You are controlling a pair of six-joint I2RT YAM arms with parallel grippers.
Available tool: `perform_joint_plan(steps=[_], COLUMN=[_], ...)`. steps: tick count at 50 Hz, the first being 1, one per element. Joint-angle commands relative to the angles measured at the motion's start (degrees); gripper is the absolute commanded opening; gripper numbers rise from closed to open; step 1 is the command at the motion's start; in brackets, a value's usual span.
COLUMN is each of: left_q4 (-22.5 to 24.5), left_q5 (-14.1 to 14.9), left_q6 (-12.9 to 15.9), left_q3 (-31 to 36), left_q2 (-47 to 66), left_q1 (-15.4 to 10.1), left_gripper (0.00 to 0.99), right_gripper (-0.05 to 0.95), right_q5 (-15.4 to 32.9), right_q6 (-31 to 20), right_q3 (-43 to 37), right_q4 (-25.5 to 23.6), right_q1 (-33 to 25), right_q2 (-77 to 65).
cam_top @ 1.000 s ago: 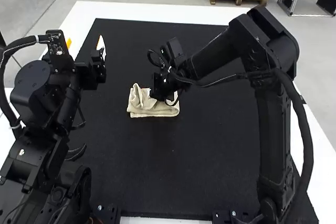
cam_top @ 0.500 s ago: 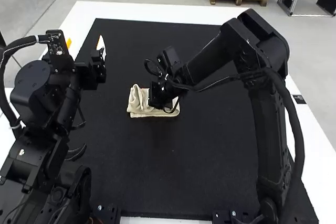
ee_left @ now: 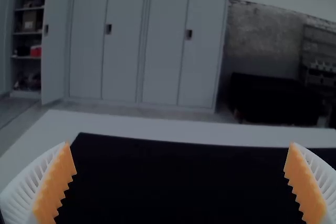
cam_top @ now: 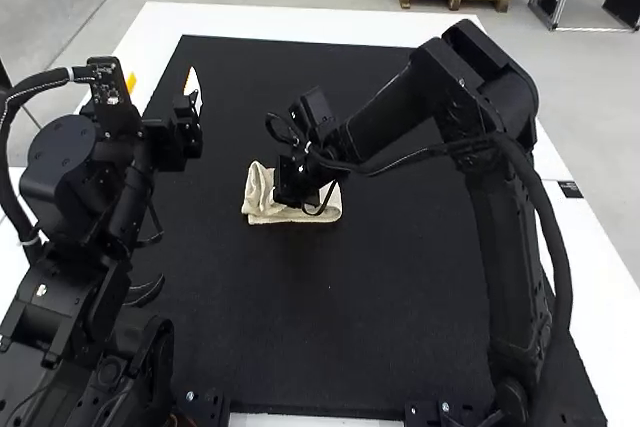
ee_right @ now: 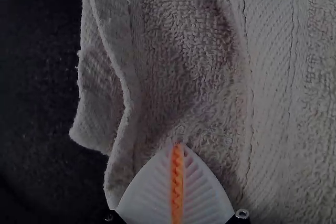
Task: Fold the towel.
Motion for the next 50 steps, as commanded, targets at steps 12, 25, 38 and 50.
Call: perform_joint_plan(steps=[12, 25, 38, 50], left_q4=[0.3, 0.3, 0.2, 0.2], left_q5=[-0.1, -0.1, -0.1, -0.1], left_q6=[-0.4, -0.4, -0.4, -0.4], left_q3=[0.3, 0.3, 0.4, 0.3], left_q2=[-1.2, -1.2, -1.2, -1.2], left_q1=[0.6, 0.6, 0.6, 0.7], left_gripper=[0.936, 0.936, 0.936, 0.936], right_gripper=[0.00, 0.00, 0.00, 0.00], right_q5=[0.4, 0.4, 0.4, 0.4], right_q6=[-0.7, -0.6, -0.7, -0.8], right_q3=[4.6, 7.0, 8.3, 9.7], right_q4=[-0.7, -1.2, -1.8, -2.2], right_q1=[1.5, 2.9, 3.3, 3.6], right_q2=[2.0, 3.7, 4.8, 5.8])
